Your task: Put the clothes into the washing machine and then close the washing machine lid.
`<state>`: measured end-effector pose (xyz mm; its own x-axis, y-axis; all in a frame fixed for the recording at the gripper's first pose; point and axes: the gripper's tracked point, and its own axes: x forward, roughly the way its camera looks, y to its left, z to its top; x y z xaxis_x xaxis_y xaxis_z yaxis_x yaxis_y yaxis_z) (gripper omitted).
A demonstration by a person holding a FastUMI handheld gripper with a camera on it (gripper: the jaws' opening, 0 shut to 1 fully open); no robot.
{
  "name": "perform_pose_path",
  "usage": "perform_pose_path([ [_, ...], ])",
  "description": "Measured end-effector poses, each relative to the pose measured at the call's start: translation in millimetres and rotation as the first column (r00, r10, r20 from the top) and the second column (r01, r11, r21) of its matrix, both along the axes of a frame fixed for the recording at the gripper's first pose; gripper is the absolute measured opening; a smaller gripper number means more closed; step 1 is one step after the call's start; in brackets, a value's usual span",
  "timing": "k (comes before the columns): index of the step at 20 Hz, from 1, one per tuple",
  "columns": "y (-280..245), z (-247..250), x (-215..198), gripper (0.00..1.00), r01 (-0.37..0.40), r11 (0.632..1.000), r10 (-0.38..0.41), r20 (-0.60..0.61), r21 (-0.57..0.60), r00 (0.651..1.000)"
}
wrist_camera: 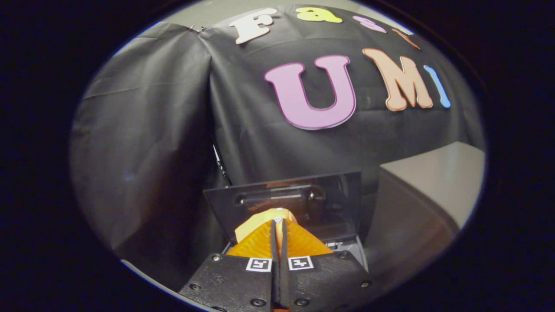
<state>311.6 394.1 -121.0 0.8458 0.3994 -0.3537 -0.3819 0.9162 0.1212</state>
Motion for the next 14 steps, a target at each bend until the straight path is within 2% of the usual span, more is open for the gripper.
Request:
perform_pose_path([
  [10, -2, -131, 6, 0.0, 0.03, 1.0, -0.031, -0.154, -0.01, 0.988],
  [14, -2, -156, 7, 0.0, 0.041, 0.999, -0.044, -0.181, -0.017, 0.983],
])
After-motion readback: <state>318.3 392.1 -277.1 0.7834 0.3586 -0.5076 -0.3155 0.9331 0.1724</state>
